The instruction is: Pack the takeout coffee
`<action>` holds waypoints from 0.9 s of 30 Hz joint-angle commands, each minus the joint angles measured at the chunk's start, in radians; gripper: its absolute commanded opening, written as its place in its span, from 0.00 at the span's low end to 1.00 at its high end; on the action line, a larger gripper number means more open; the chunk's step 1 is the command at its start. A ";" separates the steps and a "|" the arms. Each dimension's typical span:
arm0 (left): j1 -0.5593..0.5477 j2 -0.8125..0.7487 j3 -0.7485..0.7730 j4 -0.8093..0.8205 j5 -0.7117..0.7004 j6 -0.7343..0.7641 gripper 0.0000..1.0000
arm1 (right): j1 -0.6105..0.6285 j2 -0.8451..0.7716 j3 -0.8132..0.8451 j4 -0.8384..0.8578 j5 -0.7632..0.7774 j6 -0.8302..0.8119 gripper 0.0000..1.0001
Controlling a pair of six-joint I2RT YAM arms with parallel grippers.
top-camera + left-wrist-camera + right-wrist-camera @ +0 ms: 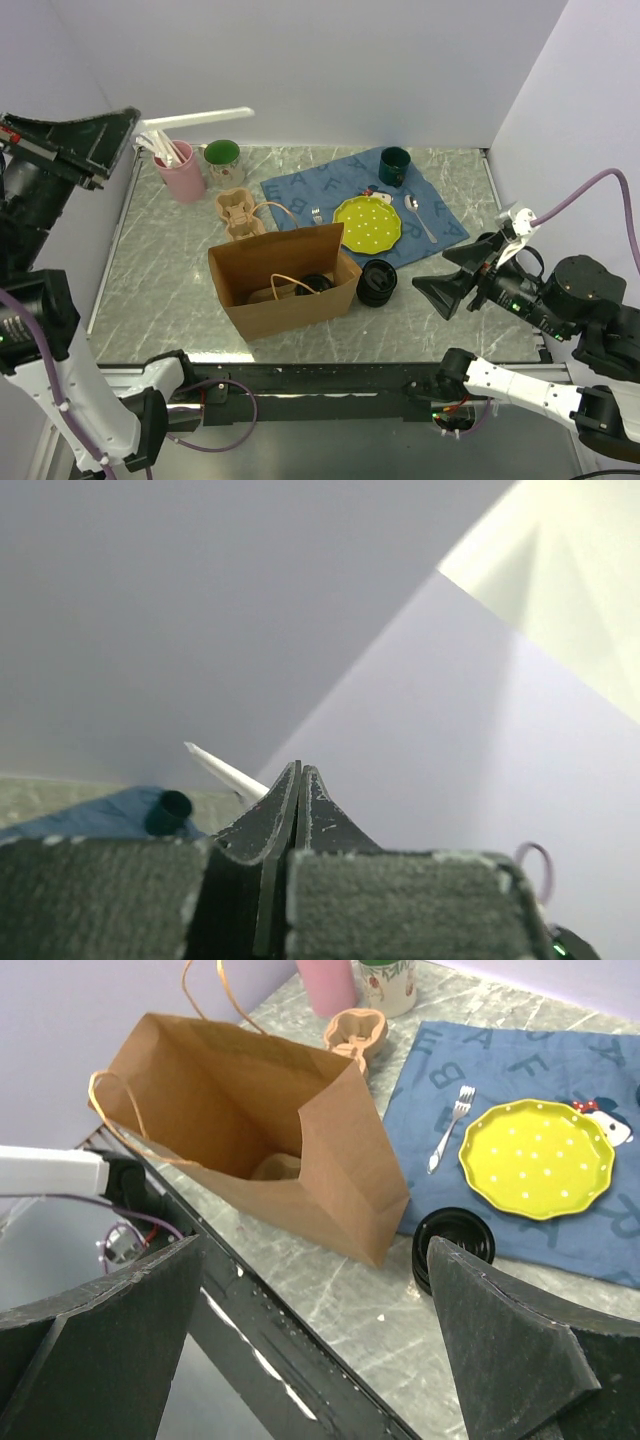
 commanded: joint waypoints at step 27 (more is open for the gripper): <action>0.004 -0.232 -0.249 -0.089 0.489 -0.234 0.01 | -0.002 -0.018 0.008 -0.026 0.003 -0.029 1.00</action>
